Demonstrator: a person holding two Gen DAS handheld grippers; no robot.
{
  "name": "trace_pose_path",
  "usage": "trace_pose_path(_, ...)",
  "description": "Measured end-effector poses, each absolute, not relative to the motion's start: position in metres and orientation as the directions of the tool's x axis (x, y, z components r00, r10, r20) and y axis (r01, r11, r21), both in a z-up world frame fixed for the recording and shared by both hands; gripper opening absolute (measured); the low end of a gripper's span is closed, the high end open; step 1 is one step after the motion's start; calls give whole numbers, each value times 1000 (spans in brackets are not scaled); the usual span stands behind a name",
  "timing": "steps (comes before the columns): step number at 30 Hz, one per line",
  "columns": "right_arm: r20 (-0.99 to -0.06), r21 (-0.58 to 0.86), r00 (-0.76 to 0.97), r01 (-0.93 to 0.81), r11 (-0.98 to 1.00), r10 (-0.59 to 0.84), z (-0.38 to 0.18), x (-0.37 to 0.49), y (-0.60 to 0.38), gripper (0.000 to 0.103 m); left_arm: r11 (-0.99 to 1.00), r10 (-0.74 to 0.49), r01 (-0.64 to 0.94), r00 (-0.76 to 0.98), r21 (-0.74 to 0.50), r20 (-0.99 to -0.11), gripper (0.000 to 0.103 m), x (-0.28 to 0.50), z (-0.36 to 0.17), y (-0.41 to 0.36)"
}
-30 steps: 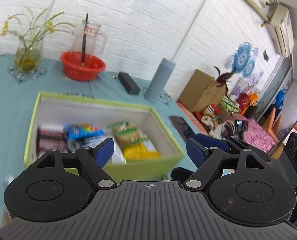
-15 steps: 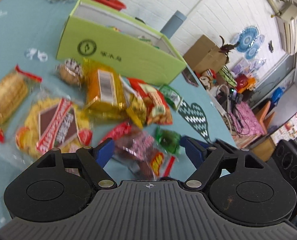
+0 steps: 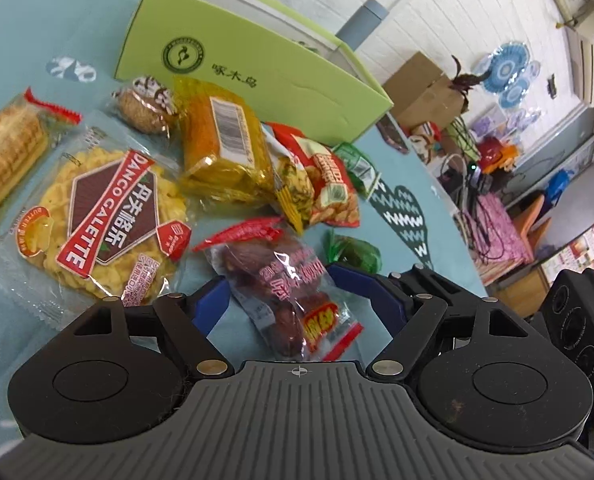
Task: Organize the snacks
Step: 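Move the left gripper to the red dates bag and grasp it, then carry the red dates bag into the green box and open the left gripper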
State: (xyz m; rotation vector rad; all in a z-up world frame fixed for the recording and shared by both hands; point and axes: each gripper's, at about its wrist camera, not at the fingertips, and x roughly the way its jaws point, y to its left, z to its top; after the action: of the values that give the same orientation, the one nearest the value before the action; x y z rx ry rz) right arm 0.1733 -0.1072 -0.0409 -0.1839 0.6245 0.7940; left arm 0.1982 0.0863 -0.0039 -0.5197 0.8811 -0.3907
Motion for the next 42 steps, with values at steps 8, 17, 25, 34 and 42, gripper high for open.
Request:
trace_pose_path(8, -599, 21, 564, -699, 715, 569, -54, 170, -99, 78, 878, -446, 135, 580, -460, -681, 25, 194, -10, 71)
trace_pose_path(17, -531, 54, 579, -706, 706, 619, -7, 166, -112, 80, 842, -490, 184, 654, -507, -577, 16, 186, 42, 80)
trace_pose_path(25, -423, -65, 616, -753, 655, 665, 34, 200, -80, 83, 866, -417, 163, 758, -473, -502, 25, 232, 89, 110)
trace_pose_path(34, -433, -102, 625, -750, 653, 650, 51, 324, -24, 82, 908, -329, 104, 775, -405, -540, 25, 366, 94, 151)
trace_pose_path(42, -595, -3, 516, -768, 640, 616, 17, 412, 17, 87, 932, -294, 69, 718, -356, -631, 18, 434, 47, 164)
